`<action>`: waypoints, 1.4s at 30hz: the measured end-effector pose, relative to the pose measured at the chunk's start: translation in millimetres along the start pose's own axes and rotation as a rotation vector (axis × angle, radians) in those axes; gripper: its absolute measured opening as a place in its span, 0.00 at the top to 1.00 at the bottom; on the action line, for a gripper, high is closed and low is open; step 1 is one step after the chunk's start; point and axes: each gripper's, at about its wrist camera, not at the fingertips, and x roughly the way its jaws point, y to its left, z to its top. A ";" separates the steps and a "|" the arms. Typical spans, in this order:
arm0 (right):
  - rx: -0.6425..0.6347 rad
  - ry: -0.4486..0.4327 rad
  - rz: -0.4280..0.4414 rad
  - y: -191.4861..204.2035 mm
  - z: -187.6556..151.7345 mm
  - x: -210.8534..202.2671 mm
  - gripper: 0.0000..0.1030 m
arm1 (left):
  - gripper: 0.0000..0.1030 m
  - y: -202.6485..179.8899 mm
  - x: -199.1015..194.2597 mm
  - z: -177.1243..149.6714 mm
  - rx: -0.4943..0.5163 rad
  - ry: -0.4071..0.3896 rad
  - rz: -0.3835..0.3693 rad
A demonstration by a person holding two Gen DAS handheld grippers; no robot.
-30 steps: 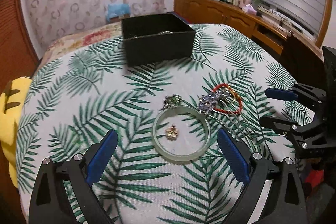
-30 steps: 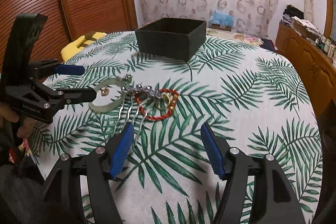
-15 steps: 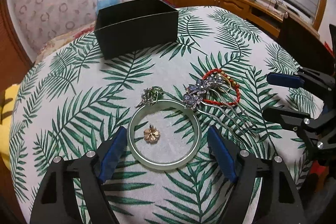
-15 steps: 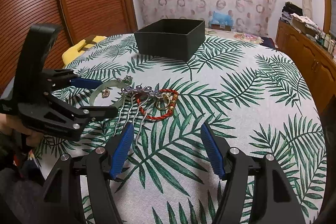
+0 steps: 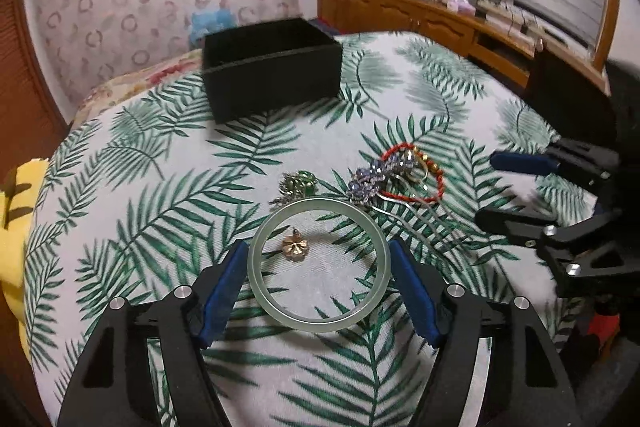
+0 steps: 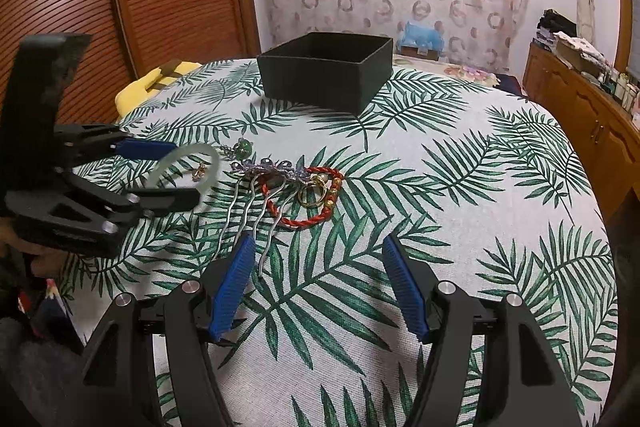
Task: Organize jewelry
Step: 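Move both tools back to the pile, left tool toward the jade bangle, then grasp the silver hair combs with the right tool while the left tool grasps the jade bangle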
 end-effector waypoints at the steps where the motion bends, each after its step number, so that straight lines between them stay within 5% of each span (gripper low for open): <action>1: 0.000 0.003 0.000 -0.1 0.3 0.4 0.34 | 0.33 1.7 -4.0 -0.4 -0.012 -0.012 -0.002; 22: -0.061 0.076 0.095 29.7 32.2 31.6 0.39 | 0.33 27.2 -42.4 -7.3 -0.109 -0.133 0.009; 38: -0.139 0.112 0.031 40.7 45.8 58.9 0.39 | 0.33 30.5 -44.9 -9.3 -0.124 -0.142 0.010; 42: -0.146 0.107 0.028 39.0 46.2 58.8 0.47 | 0.33 31.6 -46.4 -9.7 -0.126 -0.143 0.010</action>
